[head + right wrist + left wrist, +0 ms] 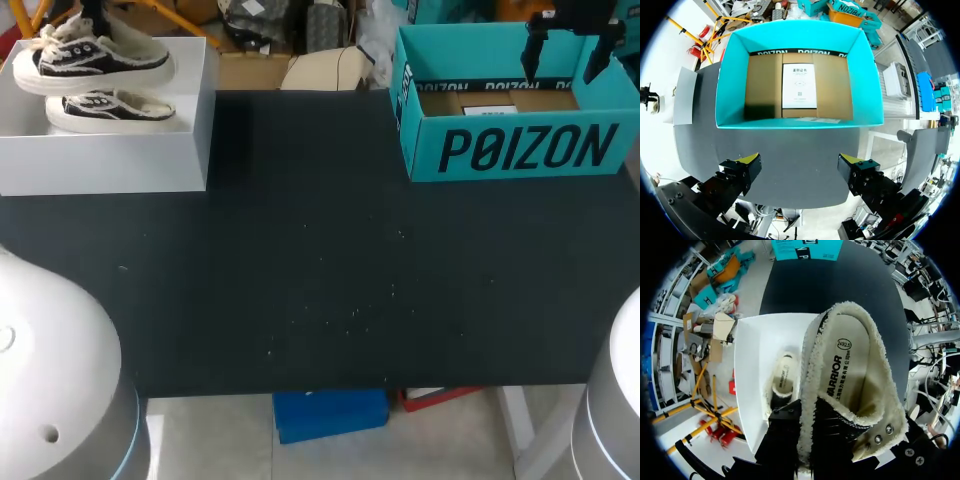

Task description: Take the shoe out of the shoebox, open the shoe tongue, remove and reinsert the insole, then place the shoe into the shoebox

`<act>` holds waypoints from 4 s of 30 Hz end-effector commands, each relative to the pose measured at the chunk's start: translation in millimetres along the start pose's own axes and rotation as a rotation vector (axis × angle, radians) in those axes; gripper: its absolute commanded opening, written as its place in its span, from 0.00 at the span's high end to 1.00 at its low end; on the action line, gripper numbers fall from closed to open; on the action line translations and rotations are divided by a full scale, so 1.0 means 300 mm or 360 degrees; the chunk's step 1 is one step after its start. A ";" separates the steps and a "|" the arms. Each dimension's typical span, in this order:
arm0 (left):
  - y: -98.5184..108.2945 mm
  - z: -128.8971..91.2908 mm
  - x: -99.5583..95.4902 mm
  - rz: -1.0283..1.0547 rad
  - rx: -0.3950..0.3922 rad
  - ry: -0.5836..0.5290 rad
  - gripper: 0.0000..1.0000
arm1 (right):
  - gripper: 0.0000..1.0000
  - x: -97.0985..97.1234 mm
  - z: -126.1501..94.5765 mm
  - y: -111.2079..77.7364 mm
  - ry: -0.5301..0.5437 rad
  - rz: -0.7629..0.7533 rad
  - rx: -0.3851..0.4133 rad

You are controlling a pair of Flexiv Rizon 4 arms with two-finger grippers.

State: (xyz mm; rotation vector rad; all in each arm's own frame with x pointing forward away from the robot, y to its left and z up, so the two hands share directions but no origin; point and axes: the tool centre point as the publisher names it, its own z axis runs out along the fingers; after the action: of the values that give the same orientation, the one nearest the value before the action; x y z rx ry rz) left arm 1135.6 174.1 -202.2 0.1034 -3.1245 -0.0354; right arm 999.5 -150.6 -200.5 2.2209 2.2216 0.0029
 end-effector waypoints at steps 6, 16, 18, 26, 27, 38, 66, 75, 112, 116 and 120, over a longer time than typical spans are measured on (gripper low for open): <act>-0.296 -0.187 0.367 -0.0062 0.0003 -0.0175 1.00 | 0.00 0.001 -0.001 0.001 0.0000 0.0000 0.0002; -0.697 -0.115 0.666 -0.0123 0.0059 -0.0127 1.00 | 0.00 0.001 -0.001 0.001 0.0000 0.0000 0.0002; -0.780 -0.082 0.721 -0.0133 0.0092 -0.0102 1.00 | 0.00 0.001 -0.001 0.001 0.0000 0.0000 0.0002; -1.000 0.044 0.830 -0.0069 0.0122 -0.0002 1.00 | 0.00 0.001 -0.001 0.001 0.0000 0.0000 0.0002; -1.021 0.062 0.837 -0.0060 0.0126 0.0010 1.00 | 0.00 0.001 -0.001 0.001 0.0000 0.0000 0.0002; -1.162 0.318 0.909 0.0031 0.0100 0.0105 1.00 | 0.00 0.001 -0.001 0.001 0.0000 0.0000 0.0002; -1.107 0.401 1.003 0.0163 0.0308 0.0181 0.00 | 0.00 0.001 -0.001 0.001 0.0000 0.0000 0.0002; -0.964 0.241 1.063 0.0080 0.0670 0.0181 0.00 | 0.00 0.001 -0.001 0.001 0.0000 0.0000 0.0002; -0.822 0.258 1.065 -0.0008 0.1042 0.0190 0.00 | 0.00 0.001 -0.001 0.001 0.0000 0.0000 0.0002; -0.822 0.258 1.065 -0.0008 0.1042 0.0190 0.00 | 0.00 0.001 -0.001 0.001 0.0000 0.0000 0.0002; -0.822 0.258 1.065 -0.0008 0.1042 0.0190 0.00 | 0.00 0.001 -0.001 0.001 0.0000 0.0000 0.0002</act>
State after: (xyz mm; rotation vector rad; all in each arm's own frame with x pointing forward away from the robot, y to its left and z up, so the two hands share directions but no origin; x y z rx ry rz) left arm 832.3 -92.0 -279.4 0.1136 -2.8753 0.9433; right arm 999.5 -150.6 -200.5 2.2210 2.2214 0.0030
